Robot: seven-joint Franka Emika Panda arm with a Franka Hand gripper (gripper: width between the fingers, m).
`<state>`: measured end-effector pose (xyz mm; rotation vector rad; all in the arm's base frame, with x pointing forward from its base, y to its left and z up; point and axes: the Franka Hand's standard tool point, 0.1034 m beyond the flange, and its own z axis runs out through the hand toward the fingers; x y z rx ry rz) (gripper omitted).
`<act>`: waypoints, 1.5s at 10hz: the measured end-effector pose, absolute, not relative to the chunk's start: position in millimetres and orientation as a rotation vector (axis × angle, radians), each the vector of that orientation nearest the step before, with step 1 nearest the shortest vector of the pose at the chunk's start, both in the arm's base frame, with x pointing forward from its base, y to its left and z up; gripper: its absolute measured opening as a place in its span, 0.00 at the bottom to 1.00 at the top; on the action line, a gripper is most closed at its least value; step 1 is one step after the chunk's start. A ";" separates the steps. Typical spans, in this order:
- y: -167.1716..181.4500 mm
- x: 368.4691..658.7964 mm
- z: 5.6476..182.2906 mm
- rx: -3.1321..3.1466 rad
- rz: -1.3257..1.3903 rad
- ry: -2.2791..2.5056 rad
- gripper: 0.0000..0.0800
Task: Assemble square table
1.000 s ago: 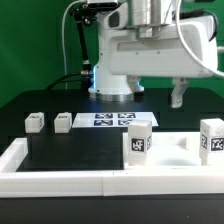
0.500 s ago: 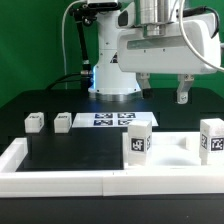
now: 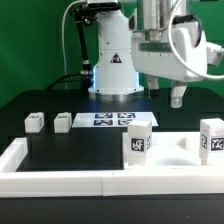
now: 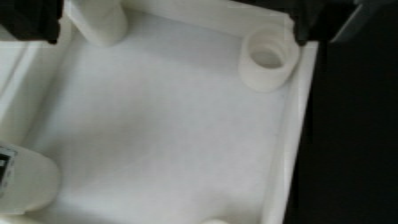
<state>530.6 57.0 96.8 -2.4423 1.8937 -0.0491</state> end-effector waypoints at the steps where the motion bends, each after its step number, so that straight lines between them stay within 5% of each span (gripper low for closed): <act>1: 56.8 525.9 91.1 -2.430 -0.034 1.926 0.81; 3: 53.4 521.6 76.3 -2.416 -0.030 1.974 0.81; 8: 52.8 519.7 74.1 -2.417 -0.023 1.980 0.81; 15: 60.5 487.7 28.3 -2.337 0.015 2.189 0.81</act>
Offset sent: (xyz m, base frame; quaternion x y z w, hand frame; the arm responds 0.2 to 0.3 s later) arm 0.0000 0.0000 0.0000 0.0000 0.0000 0.0000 1.0000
